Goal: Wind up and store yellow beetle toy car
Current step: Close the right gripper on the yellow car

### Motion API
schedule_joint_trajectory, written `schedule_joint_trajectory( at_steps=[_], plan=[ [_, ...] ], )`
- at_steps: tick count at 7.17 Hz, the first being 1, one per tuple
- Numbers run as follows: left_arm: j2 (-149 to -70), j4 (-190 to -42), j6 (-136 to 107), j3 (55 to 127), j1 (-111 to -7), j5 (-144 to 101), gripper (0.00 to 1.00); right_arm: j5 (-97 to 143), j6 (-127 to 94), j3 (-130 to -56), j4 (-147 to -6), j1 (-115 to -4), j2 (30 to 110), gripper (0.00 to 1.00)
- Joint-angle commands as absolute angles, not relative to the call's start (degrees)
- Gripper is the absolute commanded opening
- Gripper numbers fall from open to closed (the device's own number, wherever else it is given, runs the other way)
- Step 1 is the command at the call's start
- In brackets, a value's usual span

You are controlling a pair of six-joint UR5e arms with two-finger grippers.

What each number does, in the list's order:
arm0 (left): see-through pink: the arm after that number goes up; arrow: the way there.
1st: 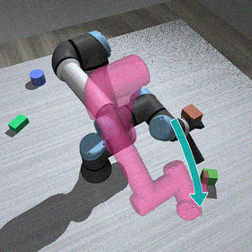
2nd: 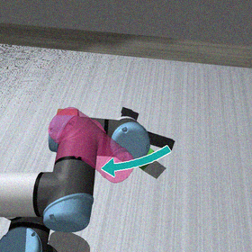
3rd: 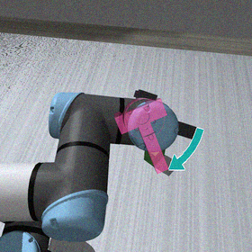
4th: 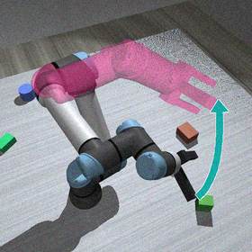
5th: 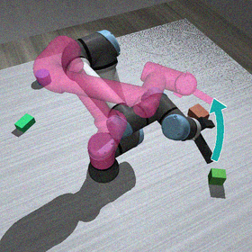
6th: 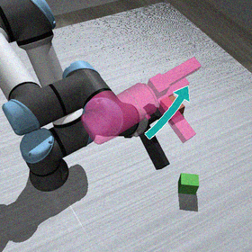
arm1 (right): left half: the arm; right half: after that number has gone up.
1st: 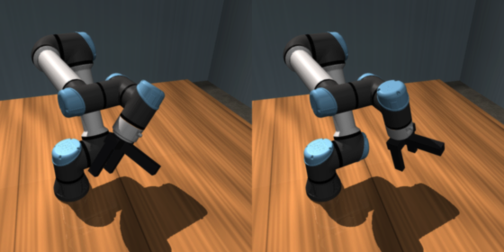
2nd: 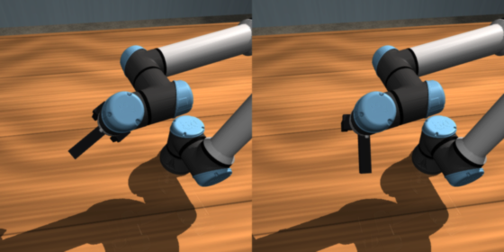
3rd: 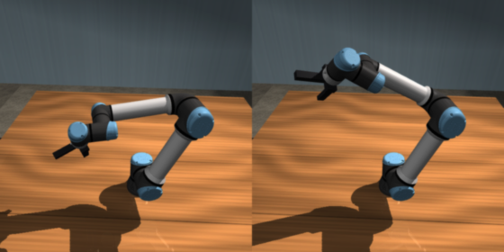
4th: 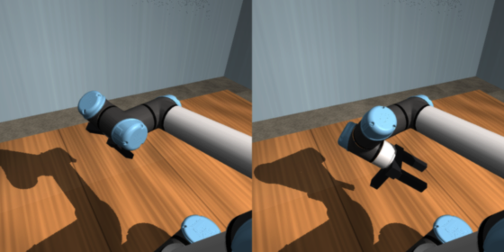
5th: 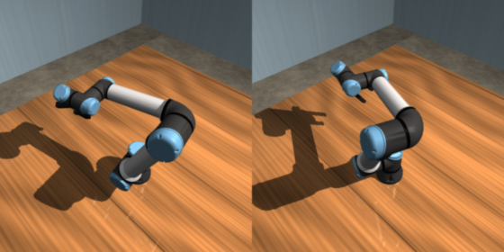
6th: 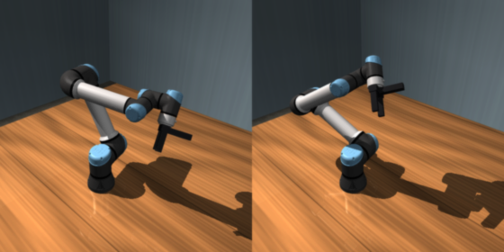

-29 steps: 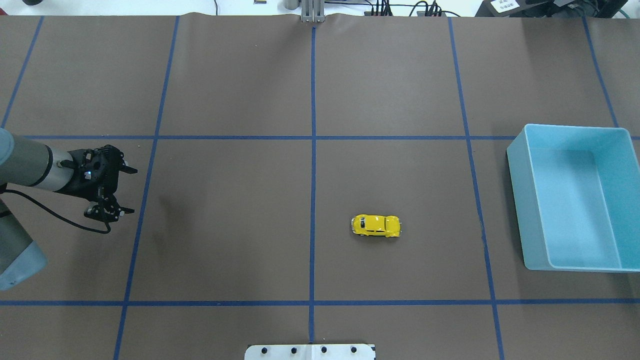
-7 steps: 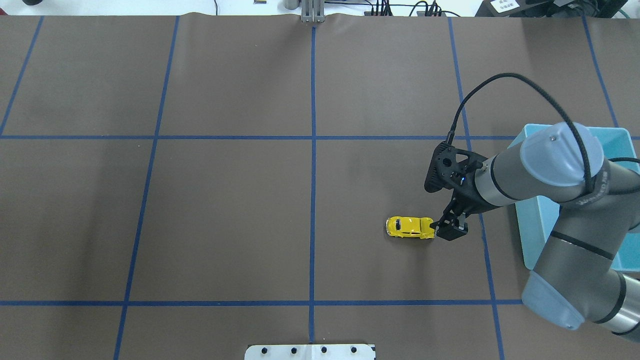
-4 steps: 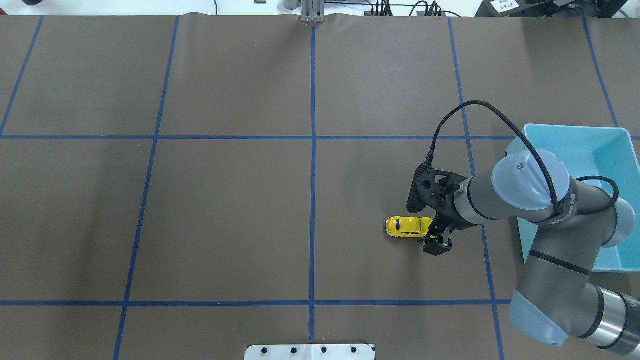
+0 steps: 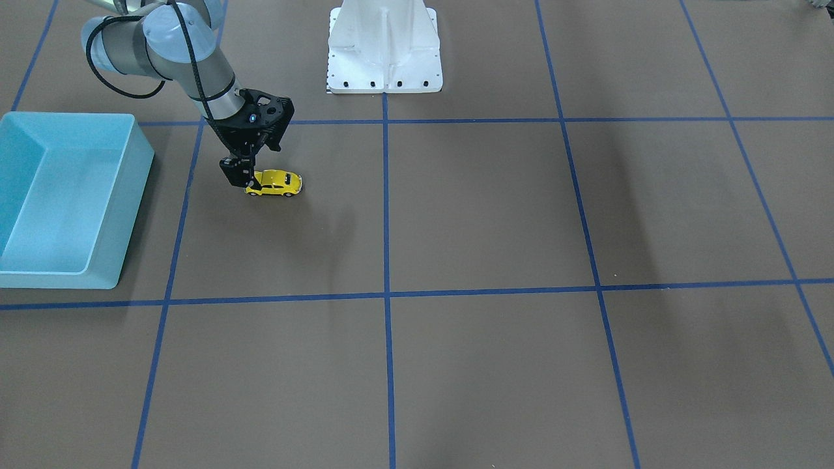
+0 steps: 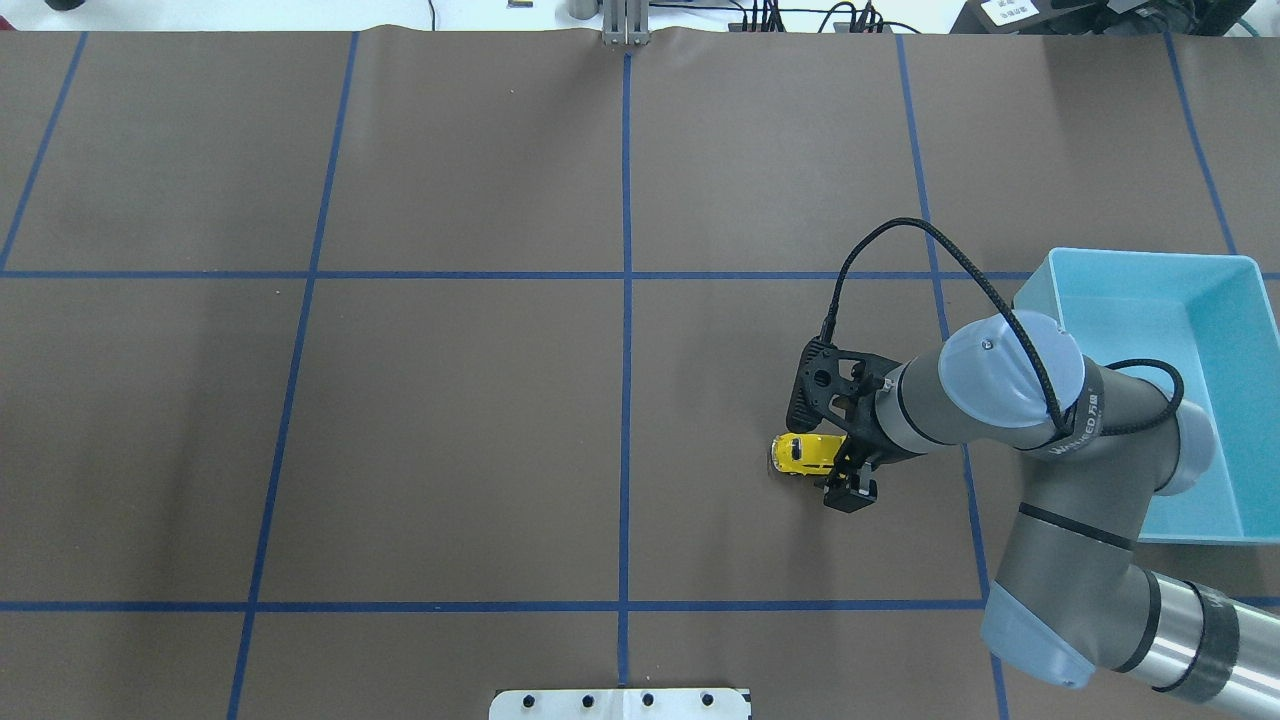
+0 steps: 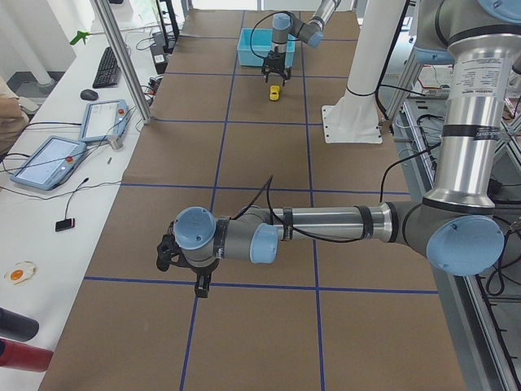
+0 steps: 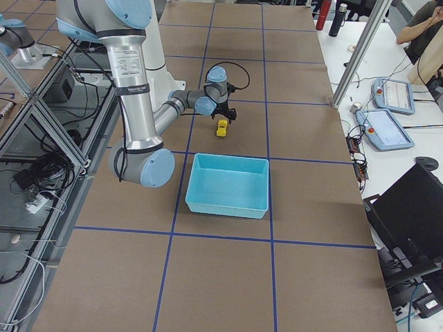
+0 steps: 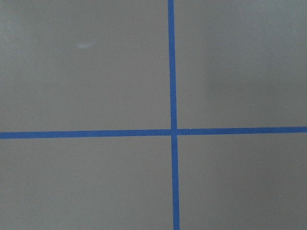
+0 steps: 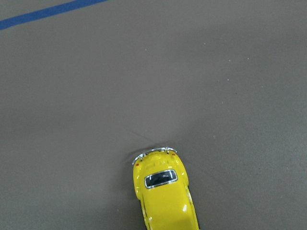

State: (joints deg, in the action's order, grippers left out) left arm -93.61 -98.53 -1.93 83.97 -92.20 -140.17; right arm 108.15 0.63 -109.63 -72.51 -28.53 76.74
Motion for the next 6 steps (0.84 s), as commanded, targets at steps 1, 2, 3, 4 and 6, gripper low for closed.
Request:
schedule_joint_trajectory(
  at_steps=[1, 2, 3, 4, 6],
  plan=[
    [-93.43, -98.53, -1.93, 83.94, -92.20, -140.19, 1.00, 107.67, 2.01, -107.41, -68.83, -28.48, 76.46, 1.00],
    [-93.43, -98.53, -1.93, 83.94, -92.28, -140.19, 1.00, 107.75, 2.54, -107.23, -68.56, -28.39, 76.46, 1.00],
    [-93.34, -98.53, -1.93, 83.94, -92.29, -140.19, 1.00, 107.75, 2.64, -106.53, -66.99, -28.39, 76.46, 1.00],
    [-93.34, -98.53, -1.93, 83.94, -92.20, -140.19, 1.00, 107.75, 2.64, -105.57, -65.93, -28.21, 76.55, 1.00],
    [-93.43, -98.53, -2.02, 83.94, -92.20, -140.19, 1.00, 107.75, 2.64, -104.42, -64.96, -27.60, 76.47, 1.00]
  ],
)
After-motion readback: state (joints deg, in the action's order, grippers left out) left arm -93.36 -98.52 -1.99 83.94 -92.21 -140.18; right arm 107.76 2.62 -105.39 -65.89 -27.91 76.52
